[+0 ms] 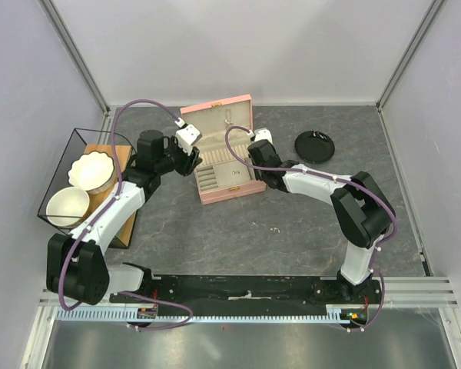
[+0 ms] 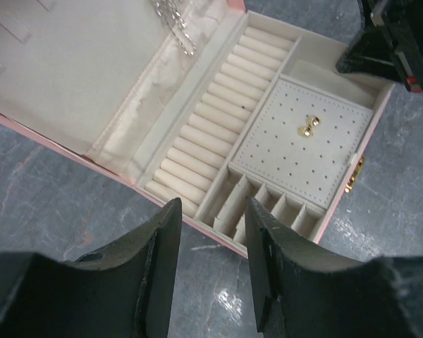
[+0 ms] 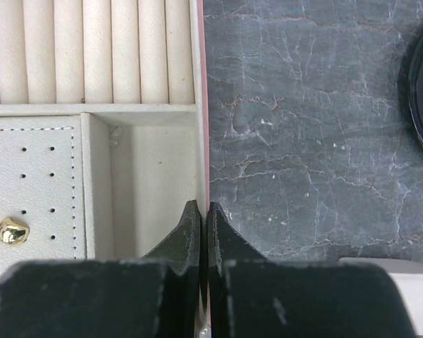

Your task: Organize the mixed jewelry

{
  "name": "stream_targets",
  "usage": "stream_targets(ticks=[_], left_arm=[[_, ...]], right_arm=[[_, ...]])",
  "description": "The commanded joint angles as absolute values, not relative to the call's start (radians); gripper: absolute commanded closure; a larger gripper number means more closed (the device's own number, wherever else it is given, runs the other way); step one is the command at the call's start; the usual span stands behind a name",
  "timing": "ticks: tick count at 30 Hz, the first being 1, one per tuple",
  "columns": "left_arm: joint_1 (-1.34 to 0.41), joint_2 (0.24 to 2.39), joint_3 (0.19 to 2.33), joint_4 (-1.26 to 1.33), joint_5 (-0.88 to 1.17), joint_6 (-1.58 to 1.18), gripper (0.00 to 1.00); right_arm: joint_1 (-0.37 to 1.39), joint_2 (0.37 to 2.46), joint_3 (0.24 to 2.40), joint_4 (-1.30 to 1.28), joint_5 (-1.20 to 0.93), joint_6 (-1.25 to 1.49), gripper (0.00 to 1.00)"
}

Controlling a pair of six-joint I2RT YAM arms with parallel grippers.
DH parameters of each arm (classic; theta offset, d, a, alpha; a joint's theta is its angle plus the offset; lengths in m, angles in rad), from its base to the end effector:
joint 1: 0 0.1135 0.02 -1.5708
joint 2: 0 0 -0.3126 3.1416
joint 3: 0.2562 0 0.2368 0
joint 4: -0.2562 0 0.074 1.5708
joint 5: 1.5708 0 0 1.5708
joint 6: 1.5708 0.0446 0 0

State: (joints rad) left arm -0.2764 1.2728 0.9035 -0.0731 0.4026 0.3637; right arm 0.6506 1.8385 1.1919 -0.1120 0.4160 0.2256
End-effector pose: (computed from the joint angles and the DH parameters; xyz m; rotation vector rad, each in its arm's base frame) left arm 0.2525 -0.0898 0.3364 0.8638 1.7952 -0.3483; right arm 0.3332 0.2309 0.2459 -0.2740 2.2347 -0.0195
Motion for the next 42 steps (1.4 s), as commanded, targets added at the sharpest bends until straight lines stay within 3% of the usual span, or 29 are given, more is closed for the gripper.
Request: stream_targets(ticks=[1, 5, 9, 11, 35, 42], left_arm=[[-0.273, 1.339, 0.994, -0.012, 0.471, 0.366, 0.51], [-0.273, 1.437, 1.073, -0.005, 0.502, 0.445, 0.51], [-0.275, 1.515, 1.088, 0.084, 0.523, 0.535, 0.51], [-0.276, 1.551, 1.068, 0.165, 0.535, 0.57, 0.51], [-0.319, 1.812, 1.117, 0.488, 0.31, 0.767, 0.5], [-0.321, 1.841, 1.135, 0.477, 0.298, 0.801, 0.5]], right_arm=[[0.649, 1.796, 1.134, -0.172, 0.457, 0.259, 1.0], [0.658, 1.773, 1.126, -0.176, 0.463, 0.267, 0.94], [0.669, 1.752, 1.147, -0.19, 0.479, 0.259, 0.75], [0.673, 1.737, 1.161, -0.198, 0.483, 0.253, 0.72], [0.689, 1.864, 1.275, -0.212, 0.514, 0.216, 0.72], [0.689, 1.878, 1.272, -0.207, 0.509, 0.221, 0.83]])
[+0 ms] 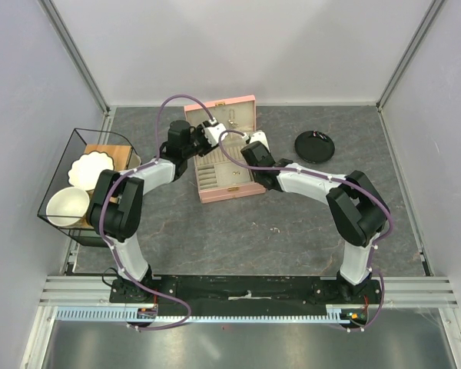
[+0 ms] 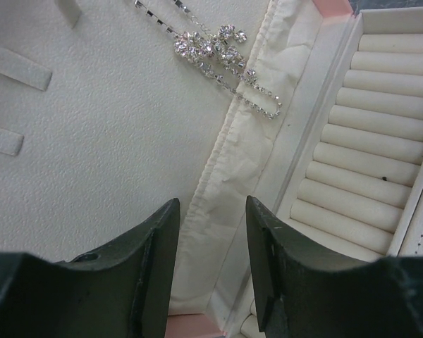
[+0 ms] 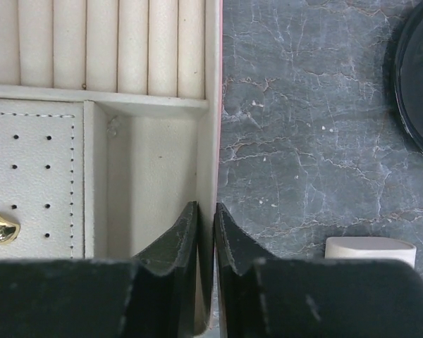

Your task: Organize the mixed jewelry

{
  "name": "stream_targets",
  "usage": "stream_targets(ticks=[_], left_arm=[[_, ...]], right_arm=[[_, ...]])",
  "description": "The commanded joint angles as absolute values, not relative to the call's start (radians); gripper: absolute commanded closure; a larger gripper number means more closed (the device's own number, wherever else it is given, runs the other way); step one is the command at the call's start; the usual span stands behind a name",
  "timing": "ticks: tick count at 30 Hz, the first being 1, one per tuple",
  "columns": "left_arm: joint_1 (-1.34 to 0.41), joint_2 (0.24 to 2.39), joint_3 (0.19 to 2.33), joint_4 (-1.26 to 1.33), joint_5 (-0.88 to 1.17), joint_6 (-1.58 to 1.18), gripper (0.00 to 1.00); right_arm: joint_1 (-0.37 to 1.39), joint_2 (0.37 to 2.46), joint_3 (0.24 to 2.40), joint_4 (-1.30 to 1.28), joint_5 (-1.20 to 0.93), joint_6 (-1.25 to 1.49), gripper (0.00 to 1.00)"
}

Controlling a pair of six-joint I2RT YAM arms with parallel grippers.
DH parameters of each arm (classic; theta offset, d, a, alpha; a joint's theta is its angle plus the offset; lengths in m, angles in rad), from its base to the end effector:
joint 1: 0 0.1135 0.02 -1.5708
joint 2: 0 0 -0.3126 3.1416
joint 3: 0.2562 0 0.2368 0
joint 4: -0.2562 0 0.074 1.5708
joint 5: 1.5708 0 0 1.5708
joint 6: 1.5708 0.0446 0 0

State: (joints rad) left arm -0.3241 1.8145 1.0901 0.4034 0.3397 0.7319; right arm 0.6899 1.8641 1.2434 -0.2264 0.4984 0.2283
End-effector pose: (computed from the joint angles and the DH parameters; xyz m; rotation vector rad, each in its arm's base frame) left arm 0.3904 -0.1468 0.2734 1.1352 1.4899 -0.0407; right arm 0.3272 0.2423 0.2435 -0.3081 2.2723 -0.1379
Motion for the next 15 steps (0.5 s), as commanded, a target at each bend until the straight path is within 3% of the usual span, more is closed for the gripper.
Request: stream_targets(ticks=[1, 7, 15], left_arm=[[-0.319, 1.842, 1.137, 0.476, 0.298, 0.804, 0.5], [-0.321, 1.865, 1.129, 0.463, 0.29, 0.838, 0.53], [-0.324, 1.885, 1.103, 0.472, 0.273, 0.88, 0.61]], right_arm=[[0.689, 1.878, 1.269, -0.207, 0.512, 0.221, 0.85], [0.689, 1.867, 1.249, -0.202, 0.514, 0.224, 1.0], [0.689, 1.848, 1.221, -0.193, 0.511, 0.229, 1.0]])
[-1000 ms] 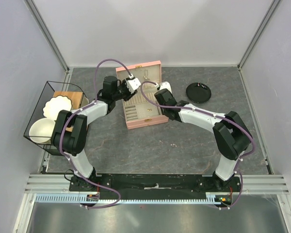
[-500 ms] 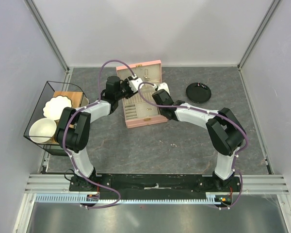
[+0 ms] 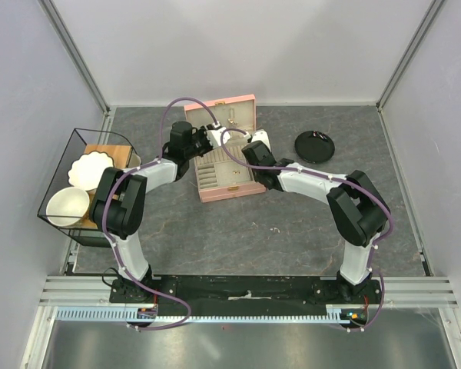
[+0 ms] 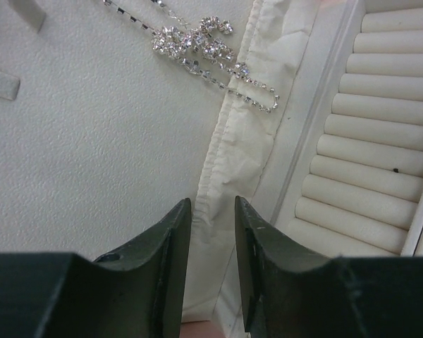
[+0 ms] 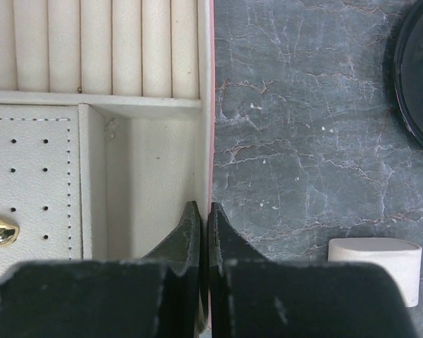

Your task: Organize the mixed jewelry

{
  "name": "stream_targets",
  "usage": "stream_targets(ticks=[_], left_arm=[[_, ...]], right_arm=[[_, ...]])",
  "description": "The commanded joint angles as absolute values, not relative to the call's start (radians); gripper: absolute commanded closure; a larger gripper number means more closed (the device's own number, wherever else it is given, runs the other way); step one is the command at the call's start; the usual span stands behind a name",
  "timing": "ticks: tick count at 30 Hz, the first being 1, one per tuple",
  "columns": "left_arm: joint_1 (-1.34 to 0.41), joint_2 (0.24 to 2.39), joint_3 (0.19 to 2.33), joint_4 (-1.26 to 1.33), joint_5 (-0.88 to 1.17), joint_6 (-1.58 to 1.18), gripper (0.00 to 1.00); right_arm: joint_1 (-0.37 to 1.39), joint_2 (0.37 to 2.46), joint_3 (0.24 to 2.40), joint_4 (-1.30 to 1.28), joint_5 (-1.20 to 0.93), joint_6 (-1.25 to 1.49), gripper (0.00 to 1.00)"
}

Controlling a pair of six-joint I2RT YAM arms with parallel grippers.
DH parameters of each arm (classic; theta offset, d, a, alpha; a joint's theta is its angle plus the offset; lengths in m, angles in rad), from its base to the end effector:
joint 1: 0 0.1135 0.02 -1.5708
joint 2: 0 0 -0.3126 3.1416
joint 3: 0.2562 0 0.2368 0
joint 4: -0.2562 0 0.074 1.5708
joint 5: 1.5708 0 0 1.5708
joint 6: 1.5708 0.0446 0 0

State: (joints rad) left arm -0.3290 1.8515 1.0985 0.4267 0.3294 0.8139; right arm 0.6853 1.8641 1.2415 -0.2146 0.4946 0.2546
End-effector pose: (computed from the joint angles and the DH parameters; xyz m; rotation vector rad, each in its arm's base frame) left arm 0.3974 -0.1509 0.2638 1.1962 1.4490 0.0203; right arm 0.3287 0.2414 0.2438 -0.2706 2.2700 -0.1163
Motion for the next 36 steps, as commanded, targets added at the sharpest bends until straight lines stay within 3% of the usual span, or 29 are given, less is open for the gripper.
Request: stream_targets(ticks=[1, 8, 17, 36], left_arm=[[-0.325, 1.887, 1.094, 0.479, 0.268, 0.885, 0.61], [-0.328, 1.896, 1.075, 0.506, 0.253, 0.908, 0.71], [-0.342, 1.887, 1.046, 0.485, 0.278, 0.933, 0.98], [-0.345, 1.79, 1.057, 0.275, 0.459, 0.92, 0.98]], right_arm=[[0.689, 1.847, 1.216, -0.192, 0.509, 0.23, 1.0], [0.69, 1.836, 1.195, -0.183, 0.497, 0.239, 1.0], [0.692, 1.827, 1.172, -0.176, 0.488, 0.249, 1.0], [0.712, 1.836, 1.175, -0.176, 0.479, 0.265, 1.0]])
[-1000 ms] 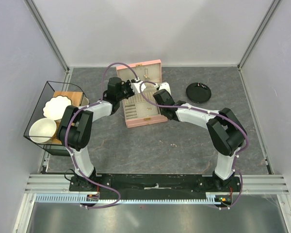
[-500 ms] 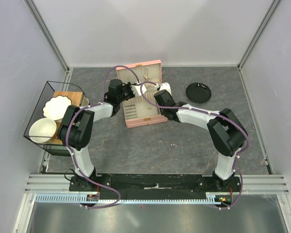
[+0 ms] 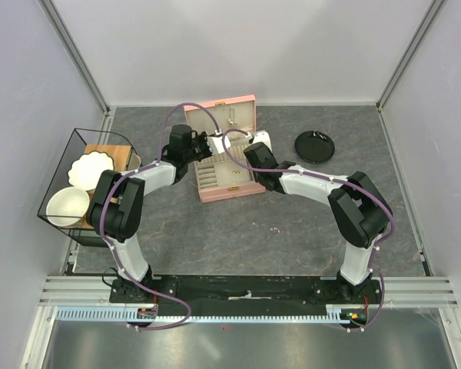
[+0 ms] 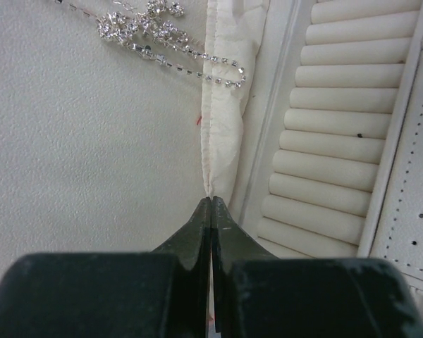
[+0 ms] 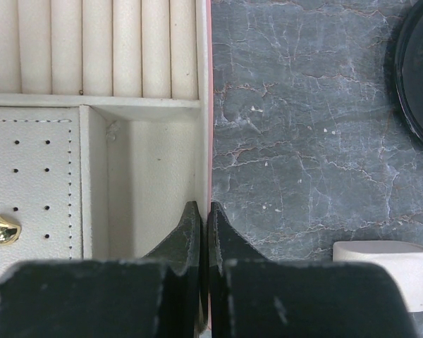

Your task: Organize the mixed jewelry

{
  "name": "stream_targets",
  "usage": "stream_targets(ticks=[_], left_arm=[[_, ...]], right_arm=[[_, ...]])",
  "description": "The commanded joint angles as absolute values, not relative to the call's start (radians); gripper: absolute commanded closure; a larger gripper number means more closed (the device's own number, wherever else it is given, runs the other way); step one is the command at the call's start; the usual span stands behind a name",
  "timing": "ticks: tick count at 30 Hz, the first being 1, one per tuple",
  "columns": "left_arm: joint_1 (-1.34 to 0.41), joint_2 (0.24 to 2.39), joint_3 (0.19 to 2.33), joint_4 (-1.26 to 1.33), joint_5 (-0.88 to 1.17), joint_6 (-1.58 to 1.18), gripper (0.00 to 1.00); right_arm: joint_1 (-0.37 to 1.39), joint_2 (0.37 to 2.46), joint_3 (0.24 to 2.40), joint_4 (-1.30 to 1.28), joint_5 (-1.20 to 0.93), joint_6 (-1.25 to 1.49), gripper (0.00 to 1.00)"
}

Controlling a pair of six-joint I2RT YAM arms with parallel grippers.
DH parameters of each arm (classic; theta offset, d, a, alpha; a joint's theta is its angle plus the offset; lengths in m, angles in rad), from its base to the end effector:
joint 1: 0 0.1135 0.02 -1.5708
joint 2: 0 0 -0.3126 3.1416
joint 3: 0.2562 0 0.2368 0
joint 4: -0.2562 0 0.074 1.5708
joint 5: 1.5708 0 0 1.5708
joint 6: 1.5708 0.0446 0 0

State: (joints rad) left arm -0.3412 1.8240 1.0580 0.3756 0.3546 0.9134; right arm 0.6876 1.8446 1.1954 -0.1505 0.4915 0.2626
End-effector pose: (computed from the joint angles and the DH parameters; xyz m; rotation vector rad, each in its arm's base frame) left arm 0.3832 -0.1525 0.2565 1.3150 1.4207 0.0329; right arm 0.3242 0.2390 0.2425 -0.2501 2.2427 -0.0839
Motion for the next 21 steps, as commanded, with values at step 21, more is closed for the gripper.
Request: stream_targets(ticks=[21], left_arm=[[-0.362, 1.77, 1.054, 0.155, 0.534, 0.945, 0.98]], right_arm=[[0.729, 1.858, 1.187, -0.181, 0.482, 0.276, 1.0]])
